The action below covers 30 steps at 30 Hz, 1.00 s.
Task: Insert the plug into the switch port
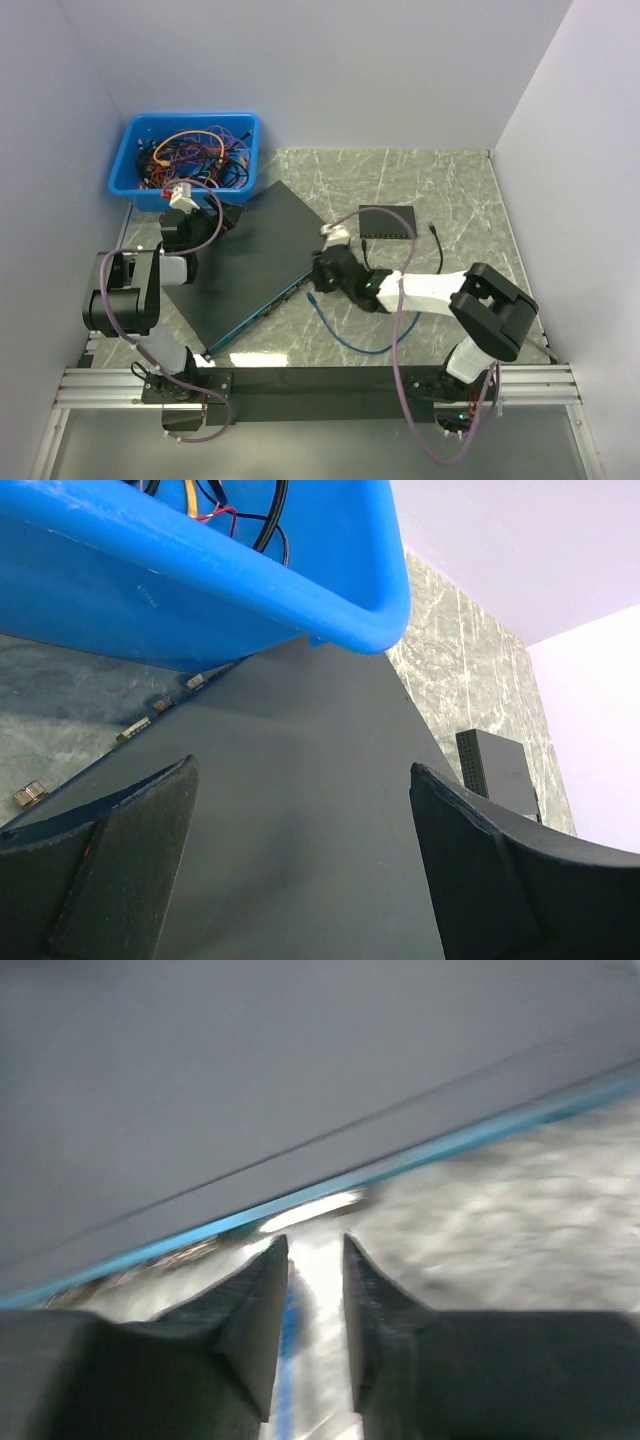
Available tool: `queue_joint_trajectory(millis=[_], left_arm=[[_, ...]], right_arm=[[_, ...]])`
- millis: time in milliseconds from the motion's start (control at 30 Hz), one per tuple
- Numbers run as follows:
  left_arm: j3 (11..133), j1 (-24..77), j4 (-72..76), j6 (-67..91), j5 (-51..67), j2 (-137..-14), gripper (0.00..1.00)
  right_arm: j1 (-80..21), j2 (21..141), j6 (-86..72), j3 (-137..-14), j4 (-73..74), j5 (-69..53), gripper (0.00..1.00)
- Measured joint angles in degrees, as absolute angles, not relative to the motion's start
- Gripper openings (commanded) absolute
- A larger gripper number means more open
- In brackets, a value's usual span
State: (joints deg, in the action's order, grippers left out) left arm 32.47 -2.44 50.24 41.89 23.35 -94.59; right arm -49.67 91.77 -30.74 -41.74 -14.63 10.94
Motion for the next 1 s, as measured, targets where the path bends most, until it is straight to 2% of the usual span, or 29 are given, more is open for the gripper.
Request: queue_joint_trajectory(millis=[67,167,533,1000], left_arm=[[32.47,-2.44,50.24,41.89,23.33,-94.61,0.91],[32.47,-2.44,50.26,41.93,23.33,-94.61,0.91],[32.47,-2.44,50.26,42.70,23.33,-94.72,0.91],[32.47,-2.44,50.26,42.72,23.33,-94.78,0.90]], right_arm=[[-54.76,90.96,-28.84,-44.25,-11.09,14.94,0.48],[-59.96,90.30,-27.14,-47.77,-7.38,18.35,0.56],[-66.28,93.60,-19.75,-57.43,8.88,31.70,0.55],[-71.29,102.50,-15.29,-60.95,18.63,34.57,0.50]])
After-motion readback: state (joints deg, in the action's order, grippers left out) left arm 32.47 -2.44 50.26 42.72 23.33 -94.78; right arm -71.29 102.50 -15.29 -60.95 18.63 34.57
